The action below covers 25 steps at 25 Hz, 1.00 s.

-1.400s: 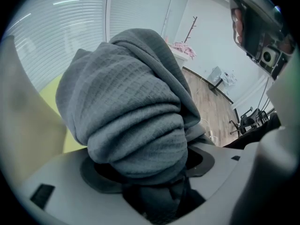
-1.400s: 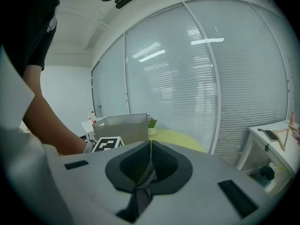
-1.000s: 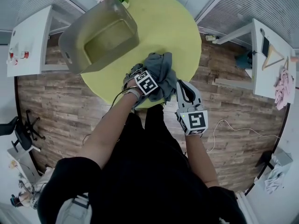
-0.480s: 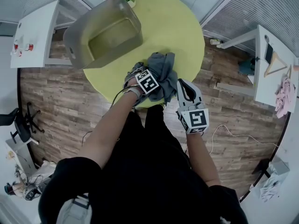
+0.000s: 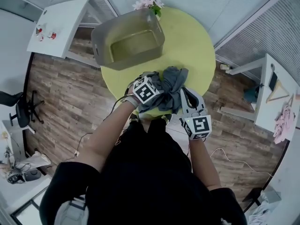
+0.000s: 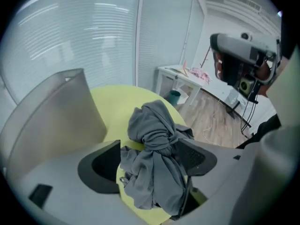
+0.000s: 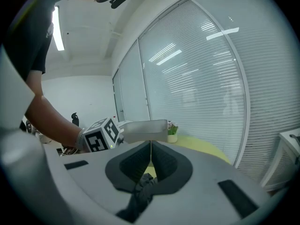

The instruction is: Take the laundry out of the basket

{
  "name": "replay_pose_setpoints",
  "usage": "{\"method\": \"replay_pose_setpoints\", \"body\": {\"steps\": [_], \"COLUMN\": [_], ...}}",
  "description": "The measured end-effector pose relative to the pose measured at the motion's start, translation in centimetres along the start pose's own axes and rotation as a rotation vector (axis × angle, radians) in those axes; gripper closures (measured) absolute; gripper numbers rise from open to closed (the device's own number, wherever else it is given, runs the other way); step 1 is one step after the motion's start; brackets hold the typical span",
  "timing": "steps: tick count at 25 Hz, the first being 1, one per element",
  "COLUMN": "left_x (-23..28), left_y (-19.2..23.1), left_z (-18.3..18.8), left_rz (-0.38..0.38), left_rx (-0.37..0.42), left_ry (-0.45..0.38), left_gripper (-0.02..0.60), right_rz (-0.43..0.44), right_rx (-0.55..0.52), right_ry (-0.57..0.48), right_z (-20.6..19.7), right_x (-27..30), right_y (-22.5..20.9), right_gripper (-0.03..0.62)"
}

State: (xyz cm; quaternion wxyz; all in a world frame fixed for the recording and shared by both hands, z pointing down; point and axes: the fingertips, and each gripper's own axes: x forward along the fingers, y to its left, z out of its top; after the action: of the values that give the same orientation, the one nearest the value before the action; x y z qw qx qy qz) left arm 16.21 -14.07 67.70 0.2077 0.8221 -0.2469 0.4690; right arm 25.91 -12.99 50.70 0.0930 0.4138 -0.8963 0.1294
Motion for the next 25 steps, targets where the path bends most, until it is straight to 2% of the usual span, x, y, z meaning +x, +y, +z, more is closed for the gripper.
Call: {"method": "replay_pose_setpoints", "body": {"steps": [4,8,11,15,20,22,25], "left_x": [-6.1,-12.7,-17.1,-21.3,-25.2,-26.5,-27.9], "left_y": [0.4,-0.7,-2.0,-3.0,-3.8,-4.1,-4.4], "left_z": [1.7,4.3,5.5,6.1,6.6,6.6,6.6], "left_rz": [0.03,0.04,0.042,0.083,0.099,0.111,0.123], "left_rx": [-0.044,-0.061,-0.044,0.006,0.015,0.023,0.038], "left_ry": [-0.177,-0.435,-0.582,-0.69,-0.829,-0.87,-0.918], "left_gripper": [0.192,0.197,0.263,0.312,0.459,0.54,0.571], "right_rz": [0.054,0.093,0.107,0.112,0.116,0.122,0.138], "right_rx": [-0.028,-0.03,-0.032,-0.04,-0.048,-0.047,-0.062], "right_ry": [-0.024,-0.042,-0.047,-0.085,-0.145,-0.156,-0.166], "right_z": [1.9,3.6,4.5,6.3,8.7,9.2,10.1], "right_x": [0.4,0.6,0.8,0.4,-0.4,-0.5,-0.6], "right_y": [1.8,3.7,5.2,7.3,9.7,10.7,12.2], "right_gripper": [0.569,0.569,0.569,0.569,0.569,0.569,0.569]}}
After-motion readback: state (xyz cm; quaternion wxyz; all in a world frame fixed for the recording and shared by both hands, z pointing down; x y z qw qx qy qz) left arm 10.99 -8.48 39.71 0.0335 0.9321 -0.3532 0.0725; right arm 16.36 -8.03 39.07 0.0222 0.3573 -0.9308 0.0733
